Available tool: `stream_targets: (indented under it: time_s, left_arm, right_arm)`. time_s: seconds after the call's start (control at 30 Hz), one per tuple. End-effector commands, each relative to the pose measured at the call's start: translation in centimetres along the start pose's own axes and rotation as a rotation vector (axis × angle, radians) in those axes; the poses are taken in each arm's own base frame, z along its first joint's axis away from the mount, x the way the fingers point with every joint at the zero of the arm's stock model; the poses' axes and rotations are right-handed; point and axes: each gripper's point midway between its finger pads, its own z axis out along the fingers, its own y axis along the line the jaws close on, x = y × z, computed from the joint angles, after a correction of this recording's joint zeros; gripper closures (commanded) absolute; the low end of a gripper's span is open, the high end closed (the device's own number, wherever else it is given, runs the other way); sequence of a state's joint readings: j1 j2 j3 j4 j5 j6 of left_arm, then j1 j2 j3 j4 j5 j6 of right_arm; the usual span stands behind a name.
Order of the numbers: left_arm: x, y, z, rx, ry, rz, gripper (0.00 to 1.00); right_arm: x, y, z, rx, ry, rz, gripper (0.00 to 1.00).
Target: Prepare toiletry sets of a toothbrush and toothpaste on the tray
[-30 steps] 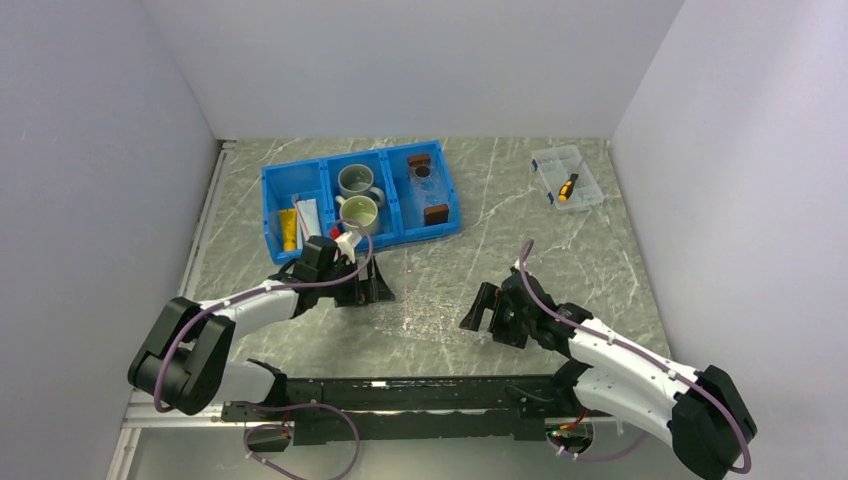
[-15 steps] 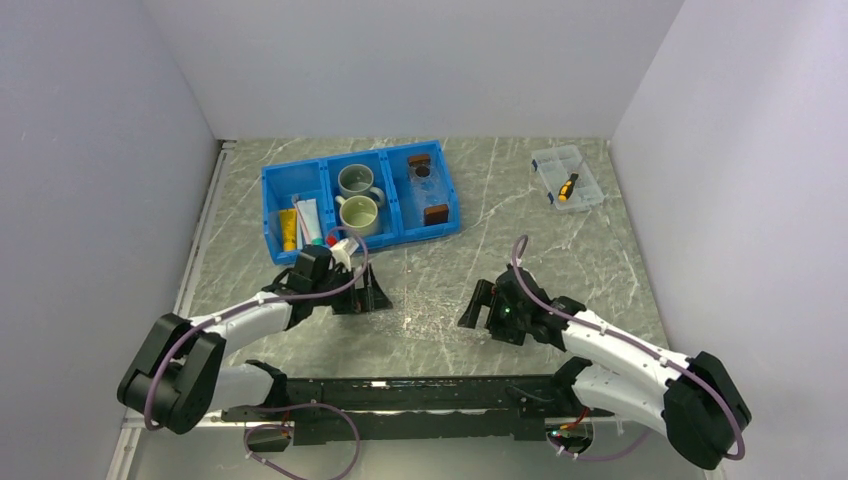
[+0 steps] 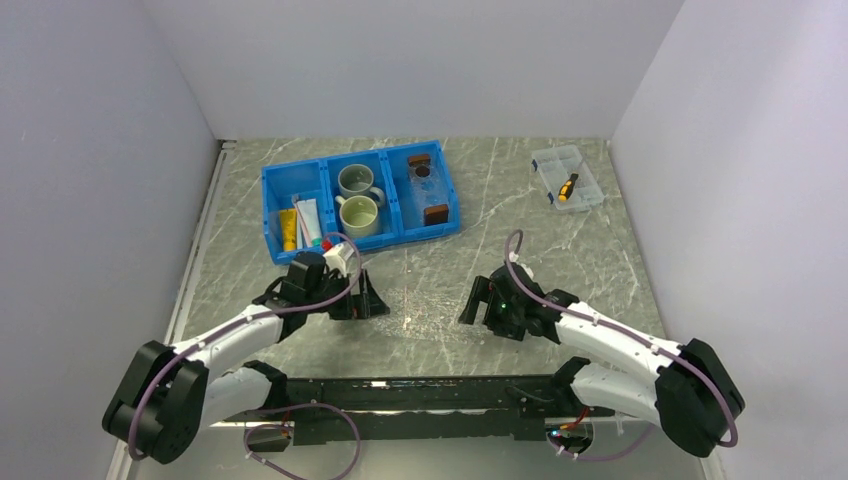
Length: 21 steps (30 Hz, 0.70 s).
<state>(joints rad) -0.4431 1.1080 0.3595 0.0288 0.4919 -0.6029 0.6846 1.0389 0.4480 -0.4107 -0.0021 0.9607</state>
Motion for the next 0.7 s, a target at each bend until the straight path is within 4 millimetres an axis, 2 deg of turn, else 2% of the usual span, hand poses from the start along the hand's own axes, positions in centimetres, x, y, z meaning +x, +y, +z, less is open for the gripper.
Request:
stream_targets:
  time_s: [0.0,0.1,0.2,0.43,0.67]
  left_arm:
    - [-0.6,-0.3,-0.5,-0.009,-0.033,0.04,0.01]
    - [-1.6,-0.4,-0.6,-0.034,-0.047,0.054,0.01]
    - [-3.7,-1.1,-0.4,-0.038,-0.081,0.074,0.01]
    - [-6.7,-2.0,1.4,-0.03,-0.082,0.08,0.01]
    - [-8.1,-1.8,3.3,-0.045,-0.058,0.079,0.01]
  right_arm:
    - [-0.6,-3.0,0.4,0.15,-0.035,-0.051,0.0]
    - [-0.9,-2.9,0.4,0.153,-0.039,-0.06,0.0]
    - [-0.9,-2.8,0.5,0.147,-0.039,-0.06,0.0]
    - [-0.8,-2.8,0.4,0.138,-0.043,-0.059,0.0]
    - [-1.2,-2.2,-0.1,0.115,-0.06,-0.058,0.0]
